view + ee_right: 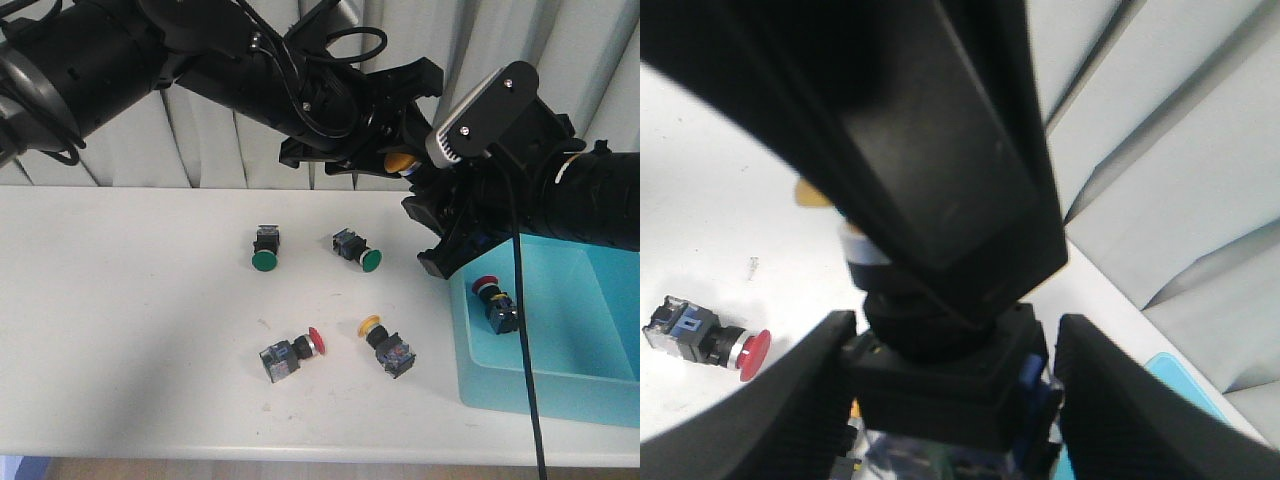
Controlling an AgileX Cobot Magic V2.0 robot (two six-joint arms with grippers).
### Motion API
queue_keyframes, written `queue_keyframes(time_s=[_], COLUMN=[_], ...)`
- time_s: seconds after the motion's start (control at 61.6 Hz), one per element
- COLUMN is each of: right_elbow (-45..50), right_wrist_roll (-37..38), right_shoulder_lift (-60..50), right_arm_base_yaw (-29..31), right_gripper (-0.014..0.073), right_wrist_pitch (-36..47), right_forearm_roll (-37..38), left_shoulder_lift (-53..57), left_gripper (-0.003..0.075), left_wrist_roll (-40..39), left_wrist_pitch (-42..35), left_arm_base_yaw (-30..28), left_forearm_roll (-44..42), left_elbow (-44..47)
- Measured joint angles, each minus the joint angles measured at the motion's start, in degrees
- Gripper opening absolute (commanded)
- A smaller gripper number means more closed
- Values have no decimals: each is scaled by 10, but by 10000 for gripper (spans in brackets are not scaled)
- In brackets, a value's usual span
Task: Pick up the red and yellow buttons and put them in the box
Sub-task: 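Grasp the yellow button with the right gripper and release the left gripper, then lower the yellow button into the blue box and open the right gripper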
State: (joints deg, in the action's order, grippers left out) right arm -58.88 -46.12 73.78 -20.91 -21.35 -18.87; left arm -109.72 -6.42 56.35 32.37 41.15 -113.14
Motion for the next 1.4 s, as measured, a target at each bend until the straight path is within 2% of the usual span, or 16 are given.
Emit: queue_keyframes(time_s=[0.13, 0.244, 0.569, 0.715, 0.845, 0.942, 0.991, 1.105, 1.17, 1.251, 1.397], right_elbow=[0, 0, 0, 0, 0, 0, 0, 0, 0, 0, 0], right_wrist_roll=[1, 2, 26, 60, 147, 197, 212, 229, 234, 235, 241], right_shoulder_lift=[0, 0, 0, 0, 0, 0, 1, 13, 30, 56, 126], right_arm_base_yaw=[0, 0, 0, 9, 68, 132, 159, 207, 224, 232, 232], right_gripper=[0, 0, 1, 4, 7, 7, 8, 10, 10, 10, 15], right_wrist_pitch=[-1, -1, -1, -1, -1, -4, -7, -14, -22, -27, -26], right_forearm_roll=[-4, -5, -3, 28, 47, 51, 52, 55, 56, 58, 78], left_shoulder_lift=[0, 0, 37, 85, 139, 179, 194, 208, 205, 202, 198], left_gripper=[430, 434, 433, 433, 426, 380, 330, 119, -10, -8, -8], left_wrist_roll=[19, 36, 163, 194, 193, 145, 105, 10, -16, -29, -57], left_wrist_pitch=[-1, -1, -25, -62, -69, -57, -37, 45, 95, 122, 113], left_arm_base_yaw=[0, 0, 0, 0, 0, 0, 0, 0, 0, -1, -1], left_forearm_roll=[0, 0, -19, -105, -230, -379, -456, -629, -693, -738, -746], left_elbow=[0, 0, 0, 0, 0, 0, 0, -4, -1, 20, 75])
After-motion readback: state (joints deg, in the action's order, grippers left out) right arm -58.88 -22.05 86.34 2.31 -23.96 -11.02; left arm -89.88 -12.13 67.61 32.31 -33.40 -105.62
